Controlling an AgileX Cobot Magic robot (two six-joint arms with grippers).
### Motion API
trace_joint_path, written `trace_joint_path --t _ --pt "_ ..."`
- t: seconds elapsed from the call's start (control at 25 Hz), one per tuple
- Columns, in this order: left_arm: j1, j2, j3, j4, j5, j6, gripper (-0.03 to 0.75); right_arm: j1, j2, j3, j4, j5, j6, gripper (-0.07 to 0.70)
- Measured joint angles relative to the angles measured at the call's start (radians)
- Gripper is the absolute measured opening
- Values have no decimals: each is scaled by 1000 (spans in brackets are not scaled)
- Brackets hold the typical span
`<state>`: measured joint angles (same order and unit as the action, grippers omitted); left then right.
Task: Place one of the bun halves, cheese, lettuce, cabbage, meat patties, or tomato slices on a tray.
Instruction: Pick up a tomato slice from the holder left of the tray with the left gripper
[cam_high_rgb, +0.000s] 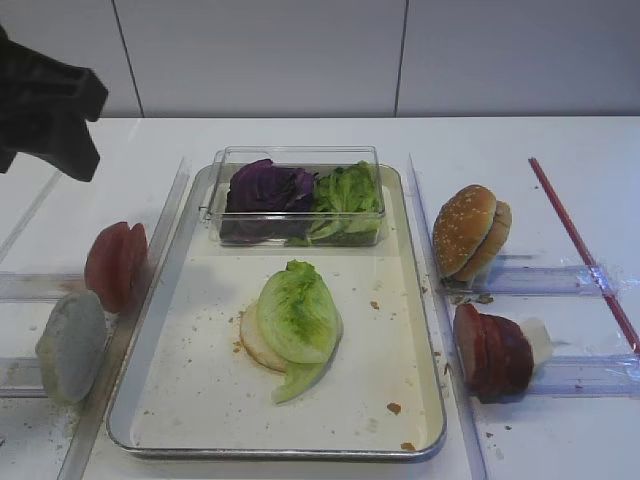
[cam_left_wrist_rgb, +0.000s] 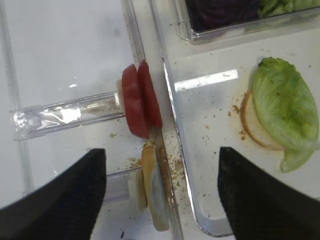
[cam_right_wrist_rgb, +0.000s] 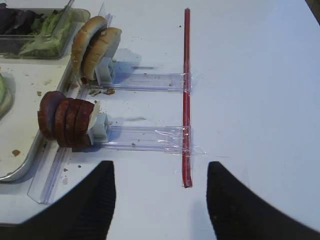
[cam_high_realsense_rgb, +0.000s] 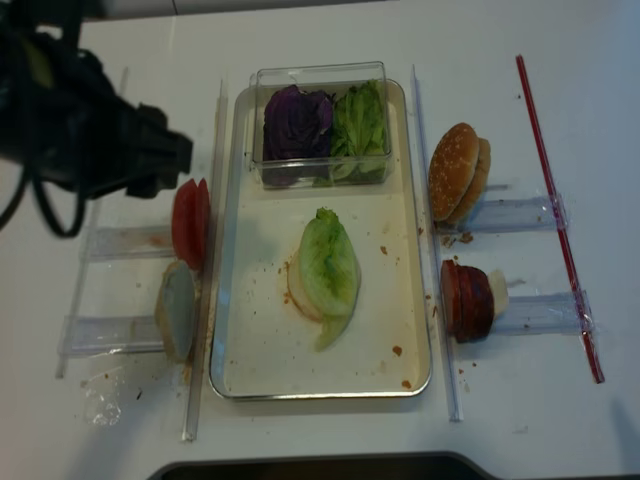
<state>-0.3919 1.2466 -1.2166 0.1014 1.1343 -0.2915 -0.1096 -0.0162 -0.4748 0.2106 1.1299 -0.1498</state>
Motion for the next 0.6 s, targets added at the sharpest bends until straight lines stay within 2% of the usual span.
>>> trace_joint_path --t 0.12,0.4,0.6 --pt "0 79 -20 0 -5 -28 435 0 0 0 0 0 0 416" --pt "-2 199 -20 -4 -37 -61 363 0 0 0 0 0 0 416" --pt "-2 243 -31 -33 -95 -62 355 0 0 0 0 0 0 416"
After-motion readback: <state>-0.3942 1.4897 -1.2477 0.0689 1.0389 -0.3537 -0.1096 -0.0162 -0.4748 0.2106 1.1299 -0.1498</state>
